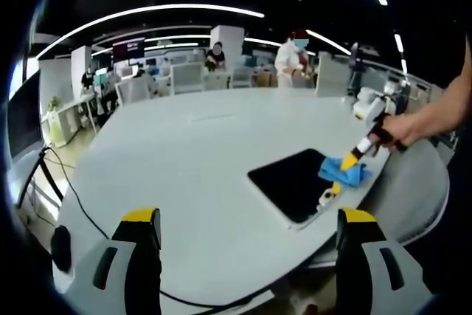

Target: Wipe the mirror surface with the cleaning cloth until all visible marks leave the cleaned area.

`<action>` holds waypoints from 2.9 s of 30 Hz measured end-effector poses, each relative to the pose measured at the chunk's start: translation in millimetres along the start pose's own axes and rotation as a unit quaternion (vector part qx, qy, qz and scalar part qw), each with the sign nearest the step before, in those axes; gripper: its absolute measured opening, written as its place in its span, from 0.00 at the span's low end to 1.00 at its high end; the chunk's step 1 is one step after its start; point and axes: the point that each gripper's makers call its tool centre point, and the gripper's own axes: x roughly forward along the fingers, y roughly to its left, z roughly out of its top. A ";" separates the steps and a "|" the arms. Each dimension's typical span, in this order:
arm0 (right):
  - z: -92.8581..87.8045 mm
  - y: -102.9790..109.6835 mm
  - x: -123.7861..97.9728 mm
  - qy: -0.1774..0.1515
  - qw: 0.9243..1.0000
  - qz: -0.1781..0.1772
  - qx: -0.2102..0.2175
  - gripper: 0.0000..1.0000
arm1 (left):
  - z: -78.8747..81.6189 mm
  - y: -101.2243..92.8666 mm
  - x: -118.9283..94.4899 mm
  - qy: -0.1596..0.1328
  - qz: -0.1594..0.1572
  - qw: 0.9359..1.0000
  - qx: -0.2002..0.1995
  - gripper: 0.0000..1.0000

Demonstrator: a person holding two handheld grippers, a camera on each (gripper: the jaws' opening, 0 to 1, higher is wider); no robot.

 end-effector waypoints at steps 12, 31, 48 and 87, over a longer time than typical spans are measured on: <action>1.7 11.2 7.1 -0.001 1.000 0.004 -0.001 0.00 | -2.9 3.2 3.6 0.000 -0.002 1.000 -0.002 1.00; 0.7 35.3 18.2 -0.001 1.000 0.017 -0.005 0.00 | -10.2 7.3 -4.9 0.008 -0.006 1.000 0.000 1.00; 1.1 41.0 21.6 -0.001 1.000 0.021 -0.003 0.00 | -11.2 11.5 -7.1 0.009 -0.007 1.000 0.001 1.00; -0.4 65.9 35.0 -0.005 1.000 0.025 -0.009 0.00 | -4.2 30.9 -8.7 -0.001 0.000 1.000 0.011 1.00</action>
